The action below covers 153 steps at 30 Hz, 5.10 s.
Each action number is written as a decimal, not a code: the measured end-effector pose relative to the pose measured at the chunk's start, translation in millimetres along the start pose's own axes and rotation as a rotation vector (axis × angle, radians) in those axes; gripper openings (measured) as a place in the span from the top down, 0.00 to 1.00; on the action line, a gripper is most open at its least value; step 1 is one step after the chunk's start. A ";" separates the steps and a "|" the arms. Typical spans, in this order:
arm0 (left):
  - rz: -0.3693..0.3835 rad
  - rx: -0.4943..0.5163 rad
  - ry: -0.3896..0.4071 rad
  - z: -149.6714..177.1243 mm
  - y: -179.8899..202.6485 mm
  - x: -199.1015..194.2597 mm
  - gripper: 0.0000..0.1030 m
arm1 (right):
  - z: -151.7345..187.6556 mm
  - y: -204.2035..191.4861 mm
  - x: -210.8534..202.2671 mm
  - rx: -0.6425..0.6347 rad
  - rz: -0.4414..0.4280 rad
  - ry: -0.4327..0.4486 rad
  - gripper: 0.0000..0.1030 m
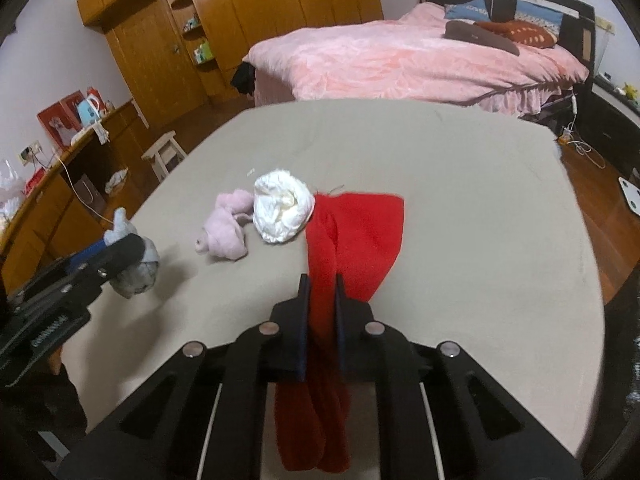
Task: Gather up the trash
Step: 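Grasp the red fabric strip with the right tool while the left tool holds the grey sock, then carry the grey sock and red strip over the bin with both tools, then open both tools to drop the sock and red strip into the bin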
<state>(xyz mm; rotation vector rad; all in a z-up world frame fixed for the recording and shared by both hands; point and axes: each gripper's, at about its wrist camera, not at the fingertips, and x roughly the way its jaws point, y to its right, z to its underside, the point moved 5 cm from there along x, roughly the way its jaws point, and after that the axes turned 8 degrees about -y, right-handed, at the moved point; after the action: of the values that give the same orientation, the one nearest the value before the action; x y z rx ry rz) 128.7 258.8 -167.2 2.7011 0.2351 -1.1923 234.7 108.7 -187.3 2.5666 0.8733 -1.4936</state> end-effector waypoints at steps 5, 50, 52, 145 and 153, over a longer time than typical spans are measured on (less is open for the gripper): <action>0.021 0.018 0.016 -5.5 12.4 -8.6 0.62 | -4.4 5.9 -25.0 -0.002 -0.001 0.039 0.90; 0.226 0.189 0.108 -31.4 171.5 -79.8 0.62 | 27.7 88.7 -212.6 0.095 0.146 0.298 0.90; 0.237 0.197 0.109 -32.4 180.5 -80.8 0.62 | 30.3 95.2 -219.9 0.101 0.161 0.307 0.90; 0.500 0.445 0.011 -6.0 416.2 -17.5 0.11 | 156.0 303.2 -259.1 0.449 0.514 0.285 0.06; 0.431 0.426 0.063 -14.4 372.7 -36.7 0.06 | 144.9 276.2 -259.1 0.426 0.476 0.296 0.05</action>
<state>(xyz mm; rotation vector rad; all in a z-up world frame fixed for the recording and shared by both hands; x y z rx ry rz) 194.9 -102.7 -93.3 2.9147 -0.6327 -1.1212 158.7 -283.6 -118.5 3.0420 -0.0852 -1.2785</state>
